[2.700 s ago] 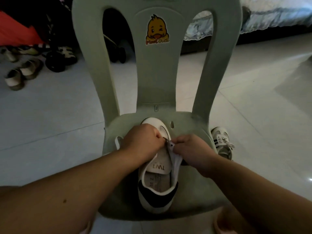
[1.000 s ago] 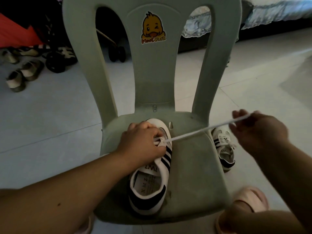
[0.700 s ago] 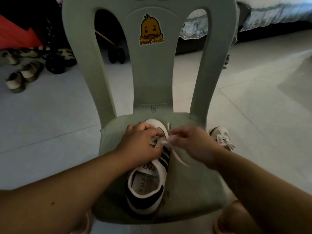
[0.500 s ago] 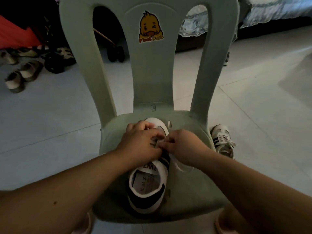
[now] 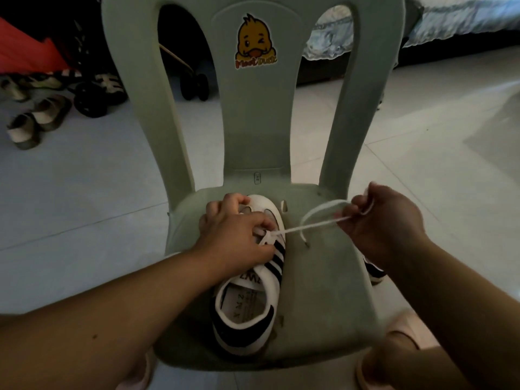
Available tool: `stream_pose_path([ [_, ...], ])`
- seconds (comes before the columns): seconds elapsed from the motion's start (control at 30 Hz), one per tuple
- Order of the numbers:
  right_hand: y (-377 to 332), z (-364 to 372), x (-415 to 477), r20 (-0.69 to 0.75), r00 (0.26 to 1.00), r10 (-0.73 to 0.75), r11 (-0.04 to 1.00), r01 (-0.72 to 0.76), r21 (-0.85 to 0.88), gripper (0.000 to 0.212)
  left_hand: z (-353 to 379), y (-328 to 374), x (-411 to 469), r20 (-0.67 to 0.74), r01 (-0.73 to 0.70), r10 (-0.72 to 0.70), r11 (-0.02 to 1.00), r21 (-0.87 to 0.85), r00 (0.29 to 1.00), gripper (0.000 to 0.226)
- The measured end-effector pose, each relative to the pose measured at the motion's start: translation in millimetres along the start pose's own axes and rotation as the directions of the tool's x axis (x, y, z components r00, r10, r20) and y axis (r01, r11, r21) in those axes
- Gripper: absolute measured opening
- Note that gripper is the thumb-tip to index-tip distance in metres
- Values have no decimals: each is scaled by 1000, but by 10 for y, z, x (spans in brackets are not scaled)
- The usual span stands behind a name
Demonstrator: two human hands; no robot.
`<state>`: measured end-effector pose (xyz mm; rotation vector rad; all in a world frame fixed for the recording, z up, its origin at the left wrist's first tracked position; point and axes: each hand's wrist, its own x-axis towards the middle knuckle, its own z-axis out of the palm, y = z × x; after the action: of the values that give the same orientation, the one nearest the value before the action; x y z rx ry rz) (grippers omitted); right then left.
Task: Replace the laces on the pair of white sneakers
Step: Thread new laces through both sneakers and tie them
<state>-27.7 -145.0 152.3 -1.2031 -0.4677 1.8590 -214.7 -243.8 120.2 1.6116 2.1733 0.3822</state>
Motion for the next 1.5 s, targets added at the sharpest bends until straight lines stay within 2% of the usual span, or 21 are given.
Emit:
stream_pose_path([
  [0.03, 17, 33, 4, -2, 999, -44, 978, 42, -206, 28, 0, -7, 1, 9, 1, -1, 1000, -6, 1000, 37],
  [0.07, 73, 60, 13, 47, 994, -102, 850, 112, -514, 25, 5, -16, 5, 21, 0, 0, 1000, -11, 1000, 39],
  [0.1, 160, 93, 10, 149, 980, -130, 609, 198, -768, 20, 9, -27, 8, 36, 1, 0, 1000, -19, 999, 41],
  [0.13, 271, 128, 6, 279, 955, -99, 347, 296, -890, 17, 11, -42, 13, 52, 8, -6, 999, -35, 999, 43],
  [0.17, 390, 152, 6, 390, 920, -21, 134, 390, -911, 20, 8, -54, 18, 67, 16, -12, 998, -59, 998, 45],
  [0.2, 496, 175, 7, 454, 890, 47, -14, 455, -890, 25, 3, -63, 29, 81, 23, -16, 996, -84, 997, 46],
  [0.23, 567, 215, -10, 467, 881, 74, -118, 473, -873, 26, -1, -71, 35, 95, 25, -16, 995, -101, 995, 47],
  [0.3, 591, 290, -45, 462, 886, 31, -216, 457, -863, 25, -10, -81, 48, 114, 21, -8, 993, -117, 993, 47],
  [0.43, 486, 320, -79, 478, 875, 76, -325, 474, -818, 20, -25, -99, 49, 113, 8, 4, 994, -110, 994, 45],
  [0.63, 184, 251, -131, 435, 898, 61, -415, 419, -807, 18, -63, -87, 62, 160, 8, 2, 998, -58, 987, 45],
  [0.73, 28, 160, -90, 405, 909, 98, -410, 408, -816, 18, -55, -82, 70, 164, 4, 7, 998, -67, 986, 45],
  [0.83, 62, 118, -51, 368, 916, 161, -431, 401, -809, 25, -79, -108, 75, 157, 1, 19, 993, -122, 987, 52],
  [0.93, 130, 122, -32, 332, 915, 229, -530, 404, -746, 21, -178, -179, 87, 156, -1, 43, 965, -261, 987, 52],
  [0.97, 166, 131, -16, 340, 912, 228, -532, 409, -741, 20, -213, -197, 83, 170, -1, 54, 954, -298, 984, 50],
  [1.03, 256, 175, 2, 404, 899, 170, -457, 435, -776, 26, -253, -224, 69, 192, -12, 75, 952, -307, 979, 47],
  [1.1, 370, 246, -3, 510, 855, 88, -389, 501, -773, 31, -251, -251, 64, 140, -40, 79, 964, -262, 987, 40],
  [1.2, 496, 340, -66, 570, 817, 91, -290, 569, -770, 30, -244, -291, 86, 44, -82, 90, 983, -163, 995, 26],
  [1.23, 524, 361, -71, 580, 808, 106, -309, 581, -753, 29, -238, -300, 97, 37, -88, 94, 986, -142, 995, 24],
  [1.37, 565, 440, -66, 616, 769, 172, -534, 598, -598, 26, -229, -253, 152, 42, -167, 168, 986, -25, 985, 18],
  [1.47, 642, 481, -73, 643, 751, 151, -581, 593, -557, 24, -223, -210, 193, 87, -288, 278, 948, 133, 957, 20],
  [1.5, 653, 476, -67, 623, 771, 128, -553, 577, -601, 22, -213, -205, 210, 103, -311, 297, 935, 168, 949, 22],
])
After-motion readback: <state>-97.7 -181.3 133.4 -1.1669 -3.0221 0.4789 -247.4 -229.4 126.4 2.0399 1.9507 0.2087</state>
